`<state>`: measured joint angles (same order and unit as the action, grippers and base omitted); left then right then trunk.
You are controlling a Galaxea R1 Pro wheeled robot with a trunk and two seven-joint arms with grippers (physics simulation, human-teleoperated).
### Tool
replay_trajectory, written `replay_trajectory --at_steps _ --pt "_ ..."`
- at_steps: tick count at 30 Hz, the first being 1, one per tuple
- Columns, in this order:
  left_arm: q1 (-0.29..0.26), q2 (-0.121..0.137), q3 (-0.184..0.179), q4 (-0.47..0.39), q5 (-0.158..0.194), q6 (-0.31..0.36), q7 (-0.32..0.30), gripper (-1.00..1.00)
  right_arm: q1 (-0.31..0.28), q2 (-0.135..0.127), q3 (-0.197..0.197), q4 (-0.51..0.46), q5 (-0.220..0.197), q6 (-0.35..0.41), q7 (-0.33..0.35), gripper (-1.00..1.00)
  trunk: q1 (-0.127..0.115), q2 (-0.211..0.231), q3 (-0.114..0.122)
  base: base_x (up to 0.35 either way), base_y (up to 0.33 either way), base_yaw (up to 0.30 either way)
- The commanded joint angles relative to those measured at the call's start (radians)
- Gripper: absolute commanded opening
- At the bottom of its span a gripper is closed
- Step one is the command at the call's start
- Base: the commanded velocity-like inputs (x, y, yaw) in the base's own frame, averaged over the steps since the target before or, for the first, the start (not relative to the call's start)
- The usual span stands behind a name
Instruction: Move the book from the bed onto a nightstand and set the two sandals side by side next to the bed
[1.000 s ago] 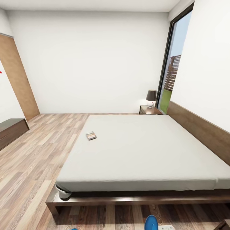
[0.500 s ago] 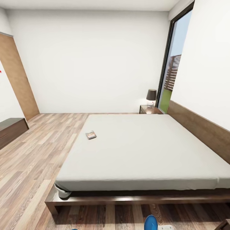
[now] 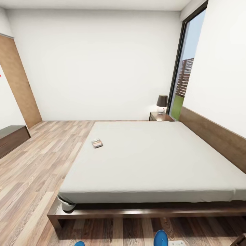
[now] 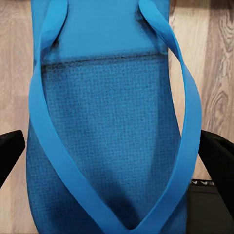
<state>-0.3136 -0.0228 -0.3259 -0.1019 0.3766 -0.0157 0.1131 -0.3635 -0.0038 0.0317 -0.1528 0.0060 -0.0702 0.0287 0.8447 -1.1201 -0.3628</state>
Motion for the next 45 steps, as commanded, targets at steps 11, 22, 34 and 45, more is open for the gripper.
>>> replay_trajectory --at_steps 11,22,34,45 --pt "-0.001 0.0 -0.009 0.002 0.004 -0.032 0.004 -1.0 -0.001 -0.001 0.003 0.002 0.0 -0.003 0.002 -1.0 0.042 -0.078 -0.036 0.0 0.0 0.0" --pt "0.001 0.0 -0.009 0.002 0.003 -0.033 0.004 -1.0 -0.001 0.0 0.003 0.001 0.0 -0.003 0.002 -1.0 0.084 -0.155 -0.07 0.0 0.0 0.0" --pt "0.0 -0.002 -0.018 0.0 0.002 -0.026 0.006 -1.0 -0.001 -0.007 0.001 -0.002 -0.001 -0.003 0.003 -1.0 0.13 -0.239 -0.108 0.0 0.0 0.0" --pt "-0.002 0.0 -0.017 -0.001 0.003 -0.025 0.006 -1.0 0.0 -0.007 0.001 -0.028 -0.001 -0.005 0.023 -1.0 0.173 -0.316 -0.142 0.0 0.0 0.0"
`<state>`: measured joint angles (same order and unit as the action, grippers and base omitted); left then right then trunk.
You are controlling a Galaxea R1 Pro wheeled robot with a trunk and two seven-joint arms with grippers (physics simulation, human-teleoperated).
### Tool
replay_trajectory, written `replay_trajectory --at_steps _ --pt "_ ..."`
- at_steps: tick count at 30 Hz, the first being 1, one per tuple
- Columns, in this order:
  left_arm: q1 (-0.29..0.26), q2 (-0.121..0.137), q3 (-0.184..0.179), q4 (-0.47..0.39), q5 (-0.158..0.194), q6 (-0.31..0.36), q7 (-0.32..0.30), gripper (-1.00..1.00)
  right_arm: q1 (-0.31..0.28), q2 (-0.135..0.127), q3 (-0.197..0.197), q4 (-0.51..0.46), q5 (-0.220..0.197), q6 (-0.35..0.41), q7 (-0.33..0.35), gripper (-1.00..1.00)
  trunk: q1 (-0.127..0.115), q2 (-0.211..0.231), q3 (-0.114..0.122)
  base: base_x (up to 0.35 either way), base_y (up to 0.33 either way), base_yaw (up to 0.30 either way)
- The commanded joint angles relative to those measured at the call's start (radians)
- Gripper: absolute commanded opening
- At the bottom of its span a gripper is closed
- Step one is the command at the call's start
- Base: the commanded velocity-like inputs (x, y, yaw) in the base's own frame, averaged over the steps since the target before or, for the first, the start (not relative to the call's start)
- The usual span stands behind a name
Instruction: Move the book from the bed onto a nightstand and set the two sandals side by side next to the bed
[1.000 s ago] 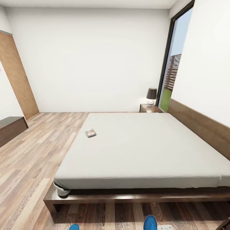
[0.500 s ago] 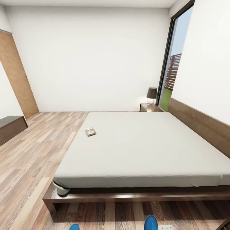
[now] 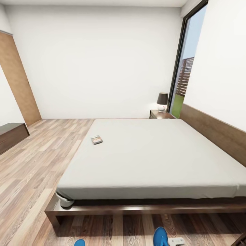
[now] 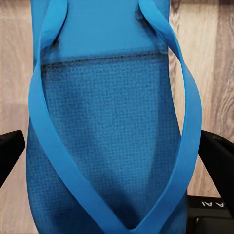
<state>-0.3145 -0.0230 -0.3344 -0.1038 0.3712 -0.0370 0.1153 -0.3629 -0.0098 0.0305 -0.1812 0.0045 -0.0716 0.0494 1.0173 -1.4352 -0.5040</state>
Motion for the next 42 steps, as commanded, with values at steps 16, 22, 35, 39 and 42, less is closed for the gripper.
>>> replay_trajectory --at_steps 16,22,35,39,42 --pt "-0.001 0.003 -0.009 -0.019 0.008 -0.012 0.0 -1.0 -0.001 -0.038 -0.003 -0.019 -0.005 -0.004 0.105 -1.0 0.061 -0.113 -0.051 0.0 0.0 0.0" --pt "0.0 0.002 -0.009 -0.023 0.007 -0.013 0.0 -1.0 -0.001 -0.067 -0.006 -0.034 -0.011 -0.002 0.172 -1.0 0.065 -0.12 -0.054 0.0 0.0 0.0" --pt "-0.001 0.003 -0.011 -0.024 0.006 -0.034 -0.001 -1.0 -0.001 -0.069 -0.005 -0.037 -0.01 -0.002 0.179 -1.0 0.104 -0.19 -0.086 0.0 0.0 0.0" --pt "-0.001 0.003 -0.011 -0.025 0.006 -0.036 0.0 -1.0 -0.001 -0.069 -0.004 -0.037 -0.009 -0.002 0.178 -1.0 0.119 -0.218 -0.098 0.0 0.0 0.0" --pt "-0.001 0.003 -0.011 -0.026 0.005 -0.036 0.001 -1.0 -0.001 -0.07 -0.005 -0.037 -0.01 -0.002 0.177 -1.0 0.13 -0.239 -0.108 0.0 0.0 0.0"
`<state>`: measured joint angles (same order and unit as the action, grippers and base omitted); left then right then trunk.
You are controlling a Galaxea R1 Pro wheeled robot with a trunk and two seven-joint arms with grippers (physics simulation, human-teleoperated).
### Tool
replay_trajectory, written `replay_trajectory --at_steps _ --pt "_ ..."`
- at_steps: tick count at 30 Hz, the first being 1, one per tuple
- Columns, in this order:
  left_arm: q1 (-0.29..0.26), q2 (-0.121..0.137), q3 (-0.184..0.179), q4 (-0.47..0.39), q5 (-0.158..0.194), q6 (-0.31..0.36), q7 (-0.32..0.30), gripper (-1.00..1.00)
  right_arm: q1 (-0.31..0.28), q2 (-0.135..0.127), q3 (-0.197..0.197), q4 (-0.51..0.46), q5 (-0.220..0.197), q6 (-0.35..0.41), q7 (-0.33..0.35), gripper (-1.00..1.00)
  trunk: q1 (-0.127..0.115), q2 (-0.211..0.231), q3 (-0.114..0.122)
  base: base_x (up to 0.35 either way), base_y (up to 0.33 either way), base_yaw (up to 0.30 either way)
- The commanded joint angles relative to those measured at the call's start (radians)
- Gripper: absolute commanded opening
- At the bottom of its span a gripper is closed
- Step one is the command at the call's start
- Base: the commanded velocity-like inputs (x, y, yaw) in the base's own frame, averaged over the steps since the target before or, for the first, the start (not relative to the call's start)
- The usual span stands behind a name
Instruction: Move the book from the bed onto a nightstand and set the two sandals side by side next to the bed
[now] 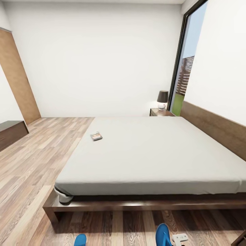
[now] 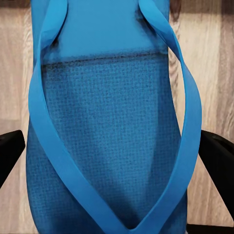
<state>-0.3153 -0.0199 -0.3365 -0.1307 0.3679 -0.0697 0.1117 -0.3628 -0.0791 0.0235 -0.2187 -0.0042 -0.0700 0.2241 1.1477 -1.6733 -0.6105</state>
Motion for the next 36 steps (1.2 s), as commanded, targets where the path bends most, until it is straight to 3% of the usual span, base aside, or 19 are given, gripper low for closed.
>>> replay_trajectory --at_steps 1,12,15,21,36 --pt "-0.001 0.0 -0.009 -0.002 0.008 -0.004 0.005 -1.0 -0.001 -0.001 0.002 0.001 -0.001 -0.004 0.002 -1.0 0.004 -0.008 -0.004 0.0 0.0 0.0" --pt "-0.003 0.001 -0.009 -0.054 0.003 -0.002 0.005 -1.0 -0.001 -0.001 0.001 0.001 -0.001 -0.004 -0.001 -1.0 0.046 -0.085 -0.039 0.0 0.0 0.0" --pt "-0.016 0.0 -0.009 -0.055 -0.036 0.002 0.005 -1.0 0.0 0.001 0.003 0.001 -0.001 -0.004 -0.024 -1.0 0.058 -0.106 -0.048 0.0 0.0 0.0" --pt "-0.022 0.0 -0.008 -0.055 -0.065 0.008 0.005 -1.0 0.008 0.006 0.005 0.001 -0.001 -0.005 -0.074 -1.0 0.081 -0.148 -0.067 0.0 0.0 0.0" --pt "-0.024 0.001 -0.008 -0.055 -0.07 0.01 0.005 -1.0 0.013 0.005 0.004 0.001 -0.002 -0.005 -0.086 -1.0 0.138 -0.253 -0.114 0.0 0.0 0.0"
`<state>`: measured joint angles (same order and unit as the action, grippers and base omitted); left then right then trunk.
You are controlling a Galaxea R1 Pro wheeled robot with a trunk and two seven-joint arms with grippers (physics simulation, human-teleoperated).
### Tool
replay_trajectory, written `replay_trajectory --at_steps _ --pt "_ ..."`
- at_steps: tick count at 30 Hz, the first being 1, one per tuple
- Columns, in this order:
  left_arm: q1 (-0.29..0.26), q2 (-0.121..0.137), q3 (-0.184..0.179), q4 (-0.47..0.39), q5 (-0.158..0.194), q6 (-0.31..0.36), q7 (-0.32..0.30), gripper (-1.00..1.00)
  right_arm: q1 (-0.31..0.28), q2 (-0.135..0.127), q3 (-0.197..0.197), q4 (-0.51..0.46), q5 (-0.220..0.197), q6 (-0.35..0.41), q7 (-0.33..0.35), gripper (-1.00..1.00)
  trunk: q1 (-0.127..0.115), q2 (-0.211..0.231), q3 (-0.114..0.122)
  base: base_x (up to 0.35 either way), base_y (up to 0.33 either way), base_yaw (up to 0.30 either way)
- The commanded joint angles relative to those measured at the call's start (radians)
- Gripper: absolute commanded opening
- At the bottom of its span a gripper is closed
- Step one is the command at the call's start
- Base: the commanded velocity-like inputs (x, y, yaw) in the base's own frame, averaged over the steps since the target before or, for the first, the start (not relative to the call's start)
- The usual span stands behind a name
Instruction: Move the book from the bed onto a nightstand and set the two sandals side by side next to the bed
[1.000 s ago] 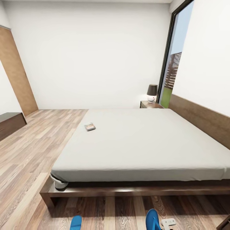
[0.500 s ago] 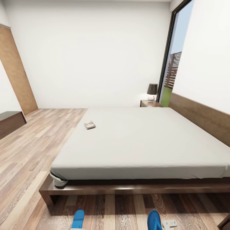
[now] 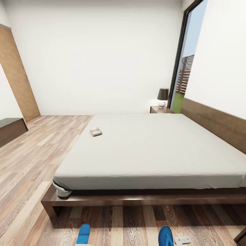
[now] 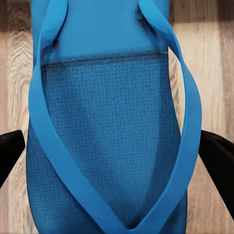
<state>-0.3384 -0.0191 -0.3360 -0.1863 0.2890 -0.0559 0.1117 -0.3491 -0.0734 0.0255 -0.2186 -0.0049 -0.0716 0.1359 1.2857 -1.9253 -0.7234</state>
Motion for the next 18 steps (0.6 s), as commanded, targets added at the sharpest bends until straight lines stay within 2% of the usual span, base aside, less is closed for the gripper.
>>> replay_trajectory --at_steps 1,6,11,16,18 --pt "-0.001 0.0 -0.009 0.001 0.009 -0.004 0.005 -1.0 -0.001 -0.001 0.002 0.001 -0.001 -0.004 0.002 -1.0 0.004 -0.008 -0.004 0.0 0.0 0.0" --pt "-0.001 0.001 -0.009 0.0 0.009 -0.005 0.005 -1.0 -0.001 -0.003 0.002 0.001 -0.001 -0.003 0.003 -1.0 0.023 -0.043 -0.02 0.0 0.0 0.0" --pt "-0.004 0.031 -0.009 -0.001 0.009 -0.007 0.004 -1.0 -0.001 -0.006 0.0 0.001 -0.001 -0.004 0.003 -1.0 0.042 -0.078 -0.035 0.0 0.0 0.0" --pt "-0.009 0.043 -0.009 -0.002 0.009 -0.009 0.004 -1.0 0.001 -0.007 -0.001 -0.011 -0.001 -0.005 0.006 -1.0 0.061 -0.113 -0.051 0.0 0.0 0.0" --pt "-0.013 0.046 -0.009 -0.002 0.009 -0.01 0.003 -1.0 0.009 -0.006 -0.001 -0.039 -0.002 -0.004 0.008 -1.0 0.061 -0.113 -0.051 0.0 0.0 0.0"
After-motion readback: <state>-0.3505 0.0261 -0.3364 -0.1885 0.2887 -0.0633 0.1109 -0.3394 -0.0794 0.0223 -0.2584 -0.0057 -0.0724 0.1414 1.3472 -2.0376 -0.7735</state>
